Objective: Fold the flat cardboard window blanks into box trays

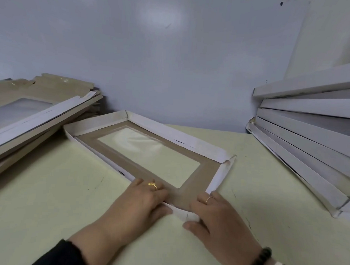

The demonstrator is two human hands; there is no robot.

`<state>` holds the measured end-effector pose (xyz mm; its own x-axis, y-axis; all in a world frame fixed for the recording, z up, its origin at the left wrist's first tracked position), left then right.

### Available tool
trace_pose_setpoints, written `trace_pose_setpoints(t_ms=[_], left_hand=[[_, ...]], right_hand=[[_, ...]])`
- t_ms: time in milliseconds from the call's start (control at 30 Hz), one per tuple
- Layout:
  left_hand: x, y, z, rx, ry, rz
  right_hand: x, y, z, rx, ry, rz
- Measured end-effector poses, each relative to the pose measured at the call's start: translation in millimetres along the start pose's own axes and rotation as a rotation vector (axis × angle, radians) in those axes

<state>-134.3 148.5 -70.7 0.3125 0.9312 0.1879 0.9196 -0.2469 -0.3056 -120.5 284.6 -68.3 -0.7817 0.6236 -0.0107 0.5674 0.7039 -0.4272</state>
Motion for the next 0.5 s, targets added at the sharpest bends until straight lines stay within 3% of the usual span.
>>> trace_pose_setpoints(t_ms=[200,400,500], left_hand=[[-62.1,-4.8,-7.2,0.109,0.050,-0.129],[-118.6,10.2,-23.0,0.074,0.180,-0.305],[-147.2,26.9,-33.2,0.098,0.128,-0.404]], right_hand=[[43.3,22.3,-1.4,-0.145,-0.156,0.122],[86.0,57.0,-18.0,-0.047,-0.333,0.364],[103.7,73.1,-21.6,-0.001,-0.380,0.423]])
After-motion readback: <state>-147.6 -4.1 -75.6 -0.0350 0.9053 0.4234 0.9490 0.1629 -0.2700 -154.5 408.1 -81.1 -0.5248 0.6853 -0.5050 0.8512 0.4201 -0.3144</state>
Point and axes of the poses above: each hand's wrist, its own y-axis away from the middle knuckle, its own z-axis out of the palm, x = y × z, the point moved 6 cm from there along -y, towards the middle knuckle, and after that the axes turned 15 degrees about -z, right-handed, at the moved point
